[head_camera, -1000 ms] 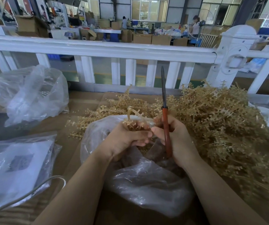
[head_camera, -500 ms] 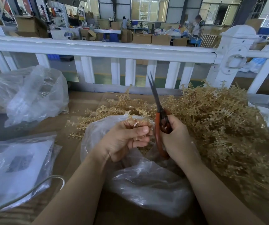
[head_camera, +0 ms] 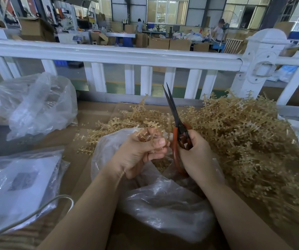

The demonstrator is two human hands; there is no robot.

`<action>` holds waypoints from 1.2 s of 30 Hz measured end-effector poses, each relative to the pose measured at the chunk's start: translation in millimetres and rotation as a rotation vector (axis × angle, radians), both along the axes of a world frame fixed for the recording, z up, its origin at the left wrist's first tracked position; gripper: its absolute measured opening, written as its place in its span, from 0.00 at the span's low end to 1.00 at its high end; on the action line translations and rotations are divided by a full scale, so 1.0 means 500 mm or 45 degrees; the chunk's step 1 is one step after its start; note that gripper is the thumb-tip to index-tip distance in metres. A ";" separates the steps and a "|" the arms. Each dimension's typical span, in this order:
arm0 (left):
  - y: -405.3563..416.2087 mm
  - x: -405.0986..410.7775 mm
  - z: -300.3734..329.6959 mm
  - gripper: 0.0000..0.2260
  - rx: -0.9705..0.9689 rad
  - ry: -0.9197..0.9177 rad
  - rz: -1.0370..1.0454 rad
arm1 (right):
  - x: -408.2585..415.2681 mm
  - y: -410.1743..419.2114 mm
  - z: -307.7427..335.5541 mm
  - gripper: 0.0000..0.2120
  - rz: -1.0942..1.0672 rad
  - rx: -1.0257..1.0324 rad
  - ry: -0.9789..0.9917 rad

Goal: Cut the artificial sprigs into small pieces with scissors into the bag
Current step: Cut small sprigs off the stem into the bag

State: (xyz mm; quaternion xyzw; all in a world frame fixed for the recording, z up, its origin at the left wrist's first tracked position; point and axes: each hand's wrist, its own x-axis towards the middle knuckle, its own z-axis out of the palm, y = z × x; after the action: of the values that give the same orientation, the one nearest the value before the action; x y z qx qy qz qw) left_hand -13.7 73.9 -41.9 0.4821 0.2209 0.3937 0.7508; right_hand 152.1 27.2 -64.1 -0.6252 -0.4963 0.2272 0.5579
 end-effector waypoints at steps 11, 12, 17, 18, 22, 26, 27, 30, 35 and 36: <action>0.019 -0.003 -0.007 0.04 -0.150 -0.121 0.455 | -0.007 -0.022 0.003 0.19 0.068 0.257 -0.266; 0.021 -0.004 -0.007 0.03 -0.166 -0.126 0.480 | -0.009 -0.023 0.003 0.19 0.065 0.289 -0.360; 0.022 -0.004 -0.009 0.04 -0.197 -0.147 0.502 | -0.016 -0.019 0.003 0.23 0.054 0.264 -0.730; 0.023 -0.004 -0.010 0.03 -0.189 -0.156 0.501 | -0.015 -0.017 0.003 0.25 0.046 0.215 -0.767; 0.026 -0.007 -0.009 0.04 -0.153 -0.169 0.471 | -0.005 -0.016 0.005 0.28 0.002 0.001 -0.883; 0.027 -0.011 -0.012 0.05 -0.101 -0.184 0.427 | -0.002 -0.019 0.011 0.30 -0.014 -0.048 -0.962; 0.028 -0.012 -0.012 0.04 -0.108 -0.187 0.422 | -0.002 -0.019 0.011 0.30 -0.010 -0.048 -0.955; 0.030 -0.013 -0.012 0.05 -0.123 -0.188 0.423 | -0.003 -0.021 0.015 0.28 0.002 -0.069 -0.950; 0.029 -0.013 -0.014 0.05 -0.100 -0.193 0.431 | -0.001 -0.021 0.013 0.28 -0.005 -0.079 -0.998; 0.029 -0.013 -0.014 0.06 -0.098 -0.197 0.426 | -0.001 -0.021 0.011 0.29 -0.008 -0.072 -1.003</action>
State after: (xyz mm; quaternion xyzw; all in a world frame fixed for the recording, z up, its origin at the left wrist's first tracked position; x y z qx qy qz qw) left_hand -20.4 88.2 -49.0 0.3779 0.2545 0.5404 0.7074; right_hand 151.6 16.7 -58.4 -0.6811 -0.6640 -0.0184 0.3080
